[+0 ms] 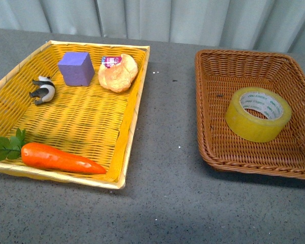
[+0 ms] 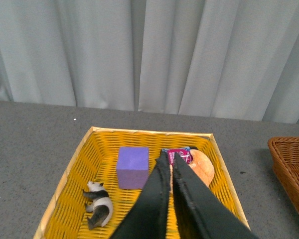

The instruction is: Move tape to another basket

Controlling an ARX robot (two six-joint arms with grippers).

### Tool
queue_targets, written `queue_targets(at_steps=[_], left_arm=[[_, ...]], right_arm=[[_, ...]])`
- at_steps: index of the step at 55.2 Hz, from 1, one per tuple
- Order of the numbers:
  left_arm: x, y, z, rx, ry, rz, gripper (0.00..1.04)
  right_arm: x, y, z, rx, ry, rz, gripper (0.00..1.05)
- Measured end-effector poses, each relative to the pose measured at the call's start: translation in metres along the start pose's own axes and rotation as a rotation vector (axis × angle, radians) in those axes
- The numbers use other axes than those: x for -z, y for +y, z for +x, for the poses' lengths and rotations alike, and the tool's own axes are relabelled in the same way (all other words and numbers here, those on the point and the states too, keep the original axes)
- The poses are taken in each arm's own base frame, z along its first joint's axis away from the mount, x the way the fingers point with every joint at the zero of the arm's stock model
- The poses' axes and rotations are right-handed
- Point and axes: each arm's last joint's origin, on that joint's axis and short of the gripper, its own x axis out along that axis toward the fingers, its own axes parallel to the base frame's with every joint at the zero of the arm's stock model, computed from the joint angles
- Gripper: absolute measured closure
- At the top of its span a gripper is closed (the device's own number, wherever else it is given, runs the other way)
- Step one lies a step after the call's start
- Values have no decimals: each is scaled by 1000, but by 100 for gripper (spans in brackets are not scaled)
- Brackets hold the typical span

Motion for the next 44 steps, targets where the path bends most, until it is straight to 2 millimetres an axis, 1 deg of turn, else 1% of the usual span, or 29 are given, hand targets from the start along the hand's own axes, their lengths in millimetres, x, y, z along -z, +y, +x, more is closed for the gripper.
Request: queue_targets(at_steps=[2, 10, 18, 22, 28, 32, 36, 44], left_arm=[[1, 3, -5, 1, 1, 2, 101], [5, 13, -30, 10, -5, 3, 101], [8, 20, -46, 4, -5, 4, 101], [13, 23, -54, 1, -18, 3, 101], [21, 27, -68, 4, 11, 6, 101], [20, 32, -74, 28, 5, 6, 101], [19, 38, -80, 2, -1, 5, 101], [19, 39, -94, 1, 2, 5, 101]], right_arm=[[0, 0, -6, 0, 5, 0, 104], [-4, -1, -31, 3, 4, 0, 104], [-8, -1, -48, 2, 17, 0, 104], [-14, -1, -57, 0, 21, 0, 104], [-18, -1, -71, 0, -1, 0, 104], [-17, -1, -79, 0, 5, 0, 104], [-17, -1, -86, 0, 6, 0, 104], [-18, -1, -100, -1, 2, 0, 104]])
